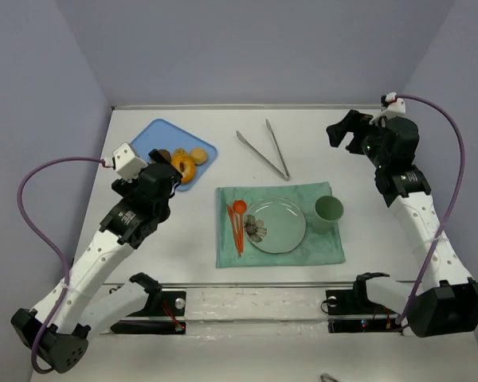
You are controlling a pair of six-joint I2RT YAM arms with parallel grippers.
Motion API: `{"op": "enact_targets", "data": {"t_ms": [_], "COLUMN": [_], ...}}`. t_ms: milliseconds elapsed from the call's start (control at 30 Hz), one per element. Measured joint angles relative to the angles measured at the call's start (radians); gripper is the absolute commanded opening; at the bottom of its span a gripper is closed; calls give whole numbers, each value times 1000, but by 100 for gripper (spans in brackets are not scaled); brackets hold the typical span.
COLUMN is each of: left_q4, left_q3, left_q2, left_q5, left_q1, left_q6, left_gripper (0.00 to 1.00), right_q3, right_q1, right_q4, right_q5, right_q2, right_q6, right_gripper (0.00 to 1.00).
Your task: Place the bread
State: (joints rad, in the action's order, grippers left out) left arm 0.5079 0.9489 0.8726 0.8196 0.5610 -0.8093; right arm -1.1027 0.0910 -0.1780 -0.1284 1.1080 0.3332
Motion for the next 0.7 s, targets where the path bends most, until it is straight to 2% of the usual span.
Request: {"op": "enact_targets", "data": {"t_ms": [167, 267, 500, 700], "left_q4": [-85, -116, -131, -153], "left_q3": [-32, -43, -68, -90], "left_q2": [-3, -4, 2, 22], "left_q5": [-24, -26, -33, -42], "left_q1": [0, 0, 0, 0], "left_q6": [56, 67, 79, 88], "left_gripper": [99, 99, 99, 99], "right_q3": [-44, -118, -367, -520], "right_q1": [0, 22, 197, 241], "right_q4": [18, 22, -65, -149], "right_q5": [-125, -238, -166, -100], "right_q2": [81, 216, 575, 844], "right_q6": [-51, -117, -316, -455], "right_gripper": [100, 100, 100, 100]}}
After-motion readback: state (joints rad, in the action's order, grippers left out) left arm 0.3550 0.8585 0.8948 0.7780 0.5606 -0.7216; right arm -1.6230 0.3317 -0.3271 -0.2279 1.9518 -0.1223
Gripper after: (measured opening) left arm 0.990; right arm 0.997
